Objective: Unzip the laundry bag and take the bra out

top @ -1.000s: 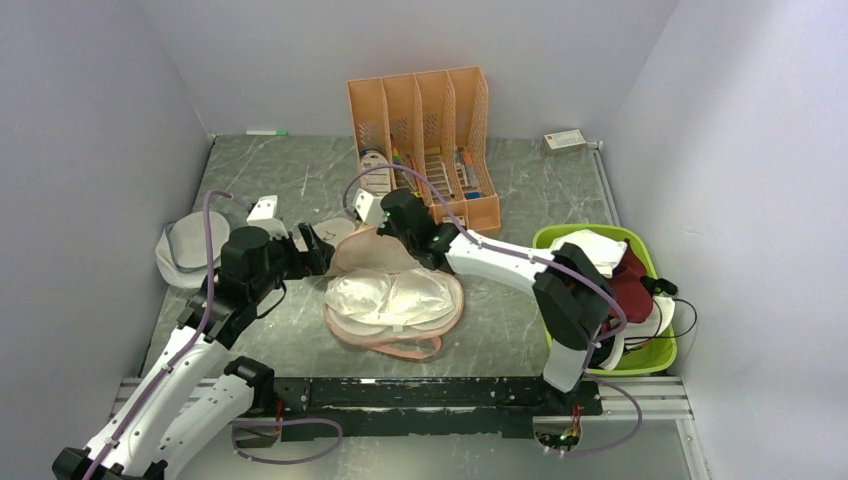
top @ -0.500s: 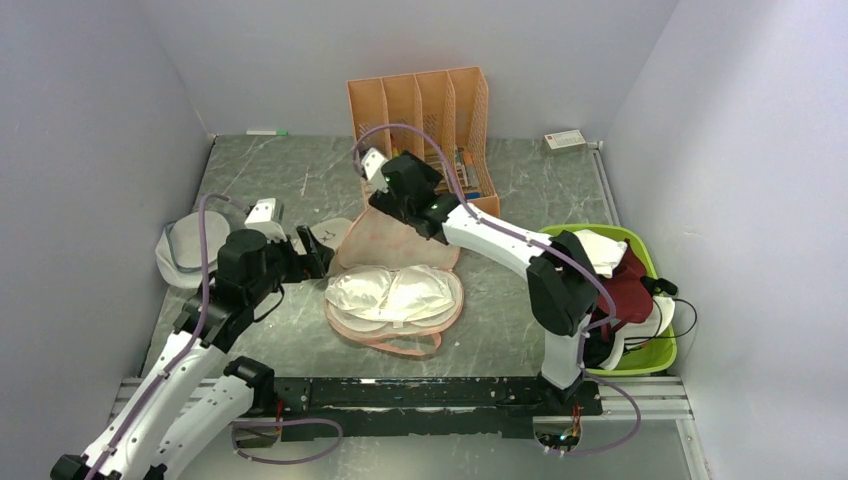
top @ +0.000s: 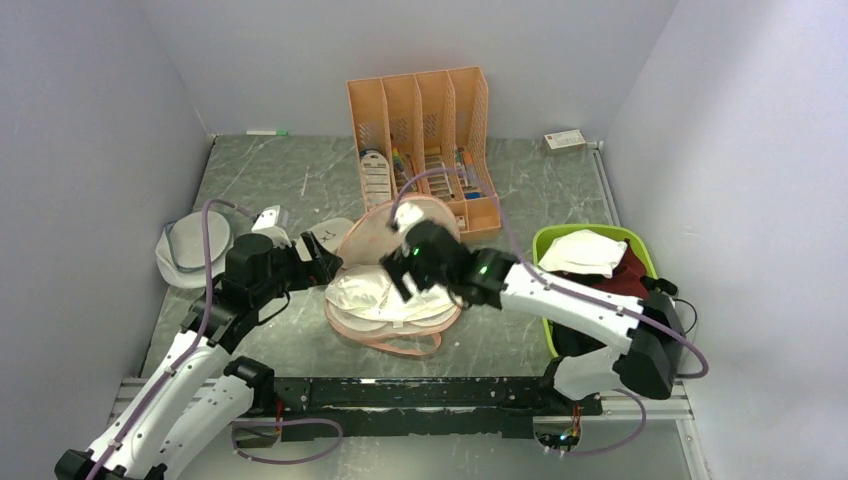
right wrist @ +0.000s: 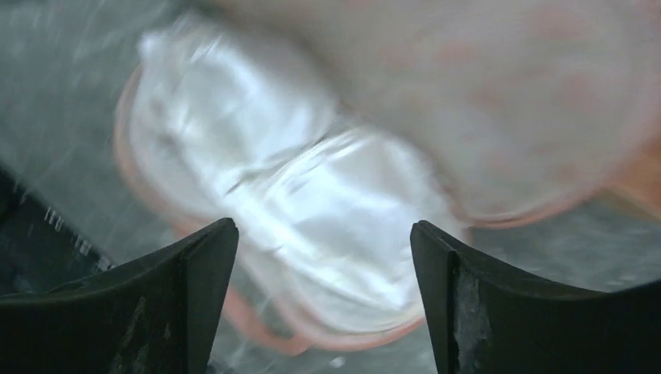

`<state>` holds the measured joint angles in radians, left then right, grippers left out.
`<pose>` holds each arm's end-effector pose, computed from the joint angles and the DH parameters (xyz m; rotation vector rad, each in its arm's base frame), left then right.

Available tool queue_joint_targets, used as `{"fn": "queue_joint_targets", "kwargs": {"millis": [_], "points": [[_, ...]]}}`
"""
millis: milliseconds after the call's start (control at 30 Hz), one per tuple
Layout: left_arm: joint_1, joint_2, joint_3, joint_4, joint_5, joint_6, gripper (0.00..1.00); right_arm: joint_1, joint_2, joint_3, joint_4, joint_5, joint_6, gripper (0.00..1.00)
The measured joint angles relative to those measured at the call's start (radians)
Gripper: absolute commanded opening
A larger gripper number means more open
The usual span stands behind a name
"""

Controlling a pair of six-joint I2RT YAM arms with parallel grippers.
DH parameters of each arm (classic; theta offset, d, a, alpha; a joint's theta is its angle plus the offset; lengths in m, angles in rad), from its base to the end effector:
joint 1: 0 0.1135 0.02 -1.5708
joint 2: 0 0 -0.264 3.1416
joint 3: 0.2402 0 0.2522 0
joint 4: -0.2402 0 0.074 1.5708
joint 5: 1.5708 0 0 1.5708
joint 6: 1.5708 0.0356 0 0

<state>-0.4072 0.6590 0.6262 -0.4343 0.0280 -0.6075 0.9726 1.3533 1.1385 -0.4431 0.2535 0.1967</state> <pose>0.1428 -0.0627 0.2777 -0.1922 2.0943 -0.6548 0.1769 0.2437 0.3114 -0.7126 2.1118 0.3664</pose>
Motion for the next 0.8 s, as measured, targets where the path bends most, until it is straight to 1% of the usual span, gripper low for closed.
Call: {"fn": "queue_joint_targets", "kwargs": {"millis": [33, 67, 100, 167, 267, 333, 433, 533, 667, 800], "points": [[0.0, 0.0, 0.0, 0.001, 0.003, -0.005, 0.97, 0.05, 0.003, -0.037, 0.005, -0.017, 0.006, 0.66], [0.0, 0.0, 0.0, 0.002, 0.005, -0.011, 0.97, 0.098, 0.017, -0.063, 0.005, -0.023, 0.006, 0.62], [0.0, 0.0, -0.001, 0.003, 0.005, -0.014, 0.97, 0.135, 0.035, -0.076, 0.004, -0.021, 0.003, 0.59], [0.0, -0.002, -0.001, 0.003, 0.006, -0.023, 0.97, 0.227, 0.1, -0.075, 0.0, 0.033, -0.018, 0.56], [0.0, -0.017, -0.001, -0.012, -0.01, -0.034, 0.97, 0.317, 0.201, -0.051, -0.004, 0.136, -0.071, 0.55], [0.0, -0.045, -0.001, -0.038, -0.05, -0.042, 0.97, 0.36, 0.261, -0.045, -0.002, 0.205, -0.122, 0.55], [0.0, -0.111, -0.001, -0.072, -0.127, -0.059, 0.97, 0.404, 0.327, -0.047, 0.002, 0.274, -0.202, 0.53], [0.0, -0.163, 0.002, -0.084, -0.182, -0.066, 0.97, 0.423, 0.35, -0.061, 0.023, 0.301, -0.278, 0.49], [0.0, -0.164, 0.009, -0.089, -0.213, -0.067, 0.97, 0.418, 0.354, -0.07, 0.064, 0.308, -0.337, 0.45], [0.0, -0.147, 0.009, -0.096, -0.219, -0.066, 0.97, 0.409, 0.368, -0.076, 0.107, 0.297, -0.363, 0.46]]}}
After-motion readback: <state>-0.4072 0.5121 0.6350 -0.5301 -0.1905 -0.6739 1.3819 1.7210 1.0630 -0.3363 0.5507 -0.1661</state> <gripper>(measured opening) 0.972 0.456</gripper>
